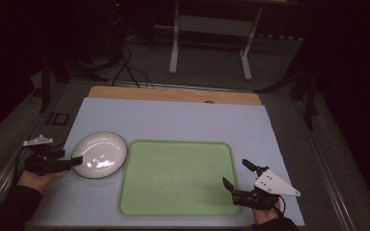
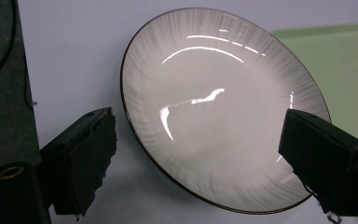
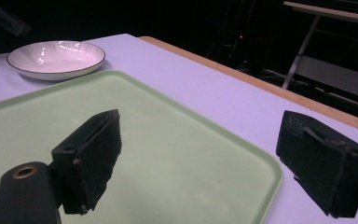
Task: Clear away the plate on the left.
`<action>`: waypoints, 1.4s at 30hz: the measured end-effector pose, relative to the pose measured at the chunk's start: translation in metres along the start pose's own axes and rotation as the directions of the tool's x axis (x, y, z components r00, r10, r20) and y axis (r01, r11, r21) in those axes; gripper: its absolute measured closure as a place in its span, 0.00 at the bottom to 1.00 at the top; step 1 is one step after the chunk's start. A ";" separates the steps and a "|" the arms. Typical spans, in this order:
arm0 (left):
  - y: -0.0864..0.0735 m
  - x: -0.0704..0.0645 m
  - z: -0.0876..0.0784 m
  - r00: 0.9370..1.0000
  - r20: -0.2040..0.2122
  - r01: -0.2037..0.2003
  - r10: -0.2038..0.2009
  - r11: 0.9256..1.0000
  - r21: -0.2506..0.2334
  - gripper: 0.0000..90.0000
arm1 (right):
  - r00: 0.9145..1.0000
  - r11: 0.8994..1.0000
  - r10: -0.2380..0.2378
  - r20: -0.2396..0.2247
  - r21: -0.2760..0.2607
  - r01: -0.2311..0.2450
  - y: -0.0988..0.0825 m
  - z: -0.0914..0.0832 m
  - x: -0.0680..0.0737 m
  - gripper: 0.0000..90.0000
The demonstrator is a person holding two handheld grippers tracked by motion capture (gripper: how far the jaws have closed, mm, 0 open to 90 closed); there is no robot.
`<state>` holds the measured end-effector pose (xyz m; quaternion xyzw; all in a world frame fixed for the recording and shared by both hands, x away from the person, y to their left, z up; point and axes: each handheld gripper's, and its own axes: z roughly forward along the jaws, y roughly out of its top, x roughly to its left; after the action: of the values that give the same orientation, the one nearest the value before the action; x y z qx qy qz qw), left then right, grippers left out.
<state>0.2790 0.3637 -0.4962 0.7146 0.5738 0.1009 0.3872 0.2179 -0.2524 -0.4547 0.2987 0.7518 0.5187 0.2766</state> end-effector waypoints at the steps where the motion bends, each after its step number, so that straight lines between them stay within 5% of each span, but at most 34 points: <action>1: 0.000 0.000 0.000 1.000 0.000 0.000 0.000 1.000 0.000 0.13 | 1.000 1.000 0.000 0.000 0.000 0.000 0.000 0.000 0.000 0.15; 5: 0.001 0.006 0.006 0.997 -0.017 0.075 -0.074 0.995 0.067 0.17 | 1.000 1.000 -0.001 -0.002 -0.001 0.001 0.000 0.000 0.000 0.15; 12: 0.000 0.013 0.010 0.990 -0.013 0.144 -0.143 0.985 0.100 0.31 | 1.000 1.000 -0.005 -0.003 -0.001 0.005 0.000 0.001 0.000 0.15; 15: 0.000 0.017 0.012 0.981 -0.027 0.192 -0.191 0.976 0.100 0.40 | 1.000 1.000 -0.001 -0.004 0.001 0.001 0.000 0.001 0.000 0.15; 23: 0.001 0.023 0.016 0.975 -0.018 0.220 -0.220 0.968 0.123 0.62 | 1.000 1.000 0.003 -0.004 0.001 -0.003 0.000 0.001 -0.001 0.16; 27: 0.001 0.026 0.017 0.973 0.013 0.228 -0.231 0.967 0.109 0.64 | 1.000 1.000 0.011 -0.007 0.000 -0.011 0.000 0.001 -0.001 0.16; 30: 0.001 0.027 0.019 0.970 0.000 0.241 -0.242 0.963 0.119 0.68 | 1.000 1.000 0.014 -0.005 -0.001 -0.014 0.000 0.001 -0.002 0.16; 33: 0.001 0.030 0.022 0.960 0.011 0.274 -0.278 0.952 0.135 0.72 | 1.000 1.000 0.013 -0.004 0.001 -0.013 0.000 0.001 -0.001 0.16; 38: 0.001 0.031 0.025 0.957 -0.003 0.287 -0.290 0.947 0.144 0.79 | 1.000 1.000 0.014 -0.004 0.001 -0.014 0.000 0.001 -0.001 0.16; 39: 0.001 0.032 0.026 0.950 0.003 0.310 -0.313 0.940 0.142 0.79 | 1.000 1.000 0.014 -0.004 0.001 -0.014 -0.001 0.001 -0.002 0.16; 42: 0.001 0.034 0.027 0.946 0.010 0.319 -0.324 0.936 0.149 0.82 | 1.000 1.000 0.015 -0.004 0.001 -0.015 -0.001 0.001 -0.002 0.16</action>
<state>0.3066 0.3829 -0.5240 0.6391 0.6819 -0.0182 0.3553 0.2197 -0.2532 -0.4554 0.3034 0.7503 0.5212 0.2710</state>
